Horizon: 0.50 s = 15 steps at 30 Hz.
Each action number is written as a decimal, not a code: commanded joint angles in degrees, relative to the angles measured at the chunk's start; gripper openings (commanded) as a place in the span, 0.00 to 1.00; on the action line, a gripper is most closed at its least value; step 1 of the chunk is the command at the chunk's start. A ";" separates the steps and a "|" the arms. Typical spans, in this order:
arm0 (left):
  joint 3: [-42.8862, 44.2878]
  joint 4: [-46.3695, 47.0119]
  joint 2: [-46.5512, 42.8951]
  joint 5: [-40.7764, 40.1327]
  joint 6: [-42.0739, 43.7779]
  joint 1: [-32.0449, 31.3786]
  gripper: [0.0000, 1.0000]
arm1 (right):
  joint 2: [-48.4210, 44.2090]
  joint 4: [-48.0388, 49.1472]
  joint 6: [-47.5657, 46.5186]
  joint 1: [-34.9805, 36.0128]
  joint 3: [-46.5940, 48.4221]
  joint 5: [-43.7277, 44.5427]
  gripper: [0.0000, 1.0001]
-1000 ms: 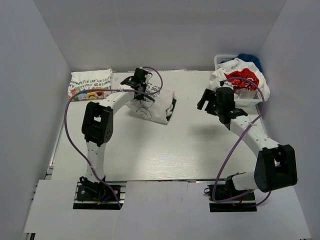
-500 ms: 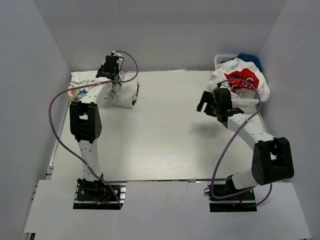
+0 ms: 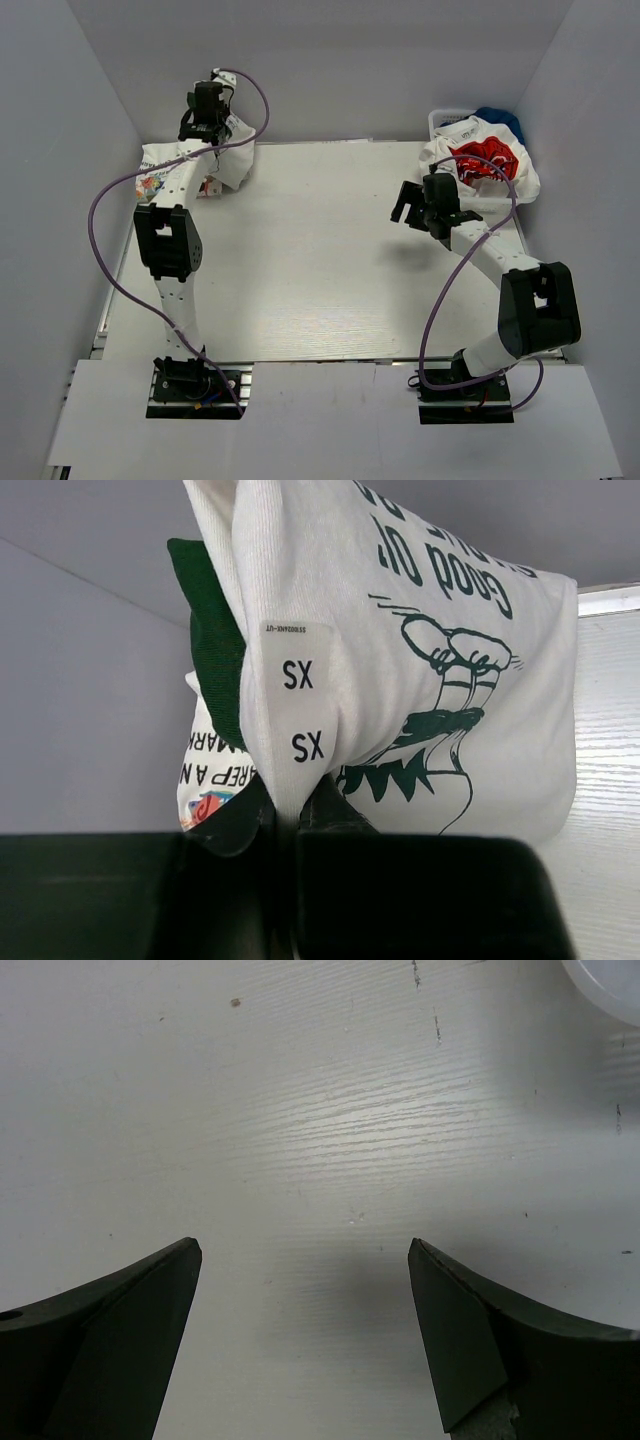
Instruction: Fold and stack the t-shirts
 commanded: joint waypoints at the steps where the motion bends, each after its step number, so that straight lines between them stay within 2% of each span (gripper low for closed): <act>1: 2.91 0.72 -3.51 0.81 0.49 1.05 0.00 | -1.20 1.65 -0.91 -0.17 1.80 -0.23 0.90; 6: 0.19 2.13 -3.51 -1.39 0.49 3.77 0.00 | -1.29 1.91 -0.91 -0.17 1.80 -0.58 0.90; 11: 1.33 1.51 -1.49 2.37 -1.35 9.91 0.00 | 0.98 1.82 -0.56 -0.08 2.76 -1.02 0.90; 15: 0.63 5.46 3.69 4.06 -0.66 12.04 0.00 | 2.92 1.56 -0.56 0.01 4.16 -2.16 0.90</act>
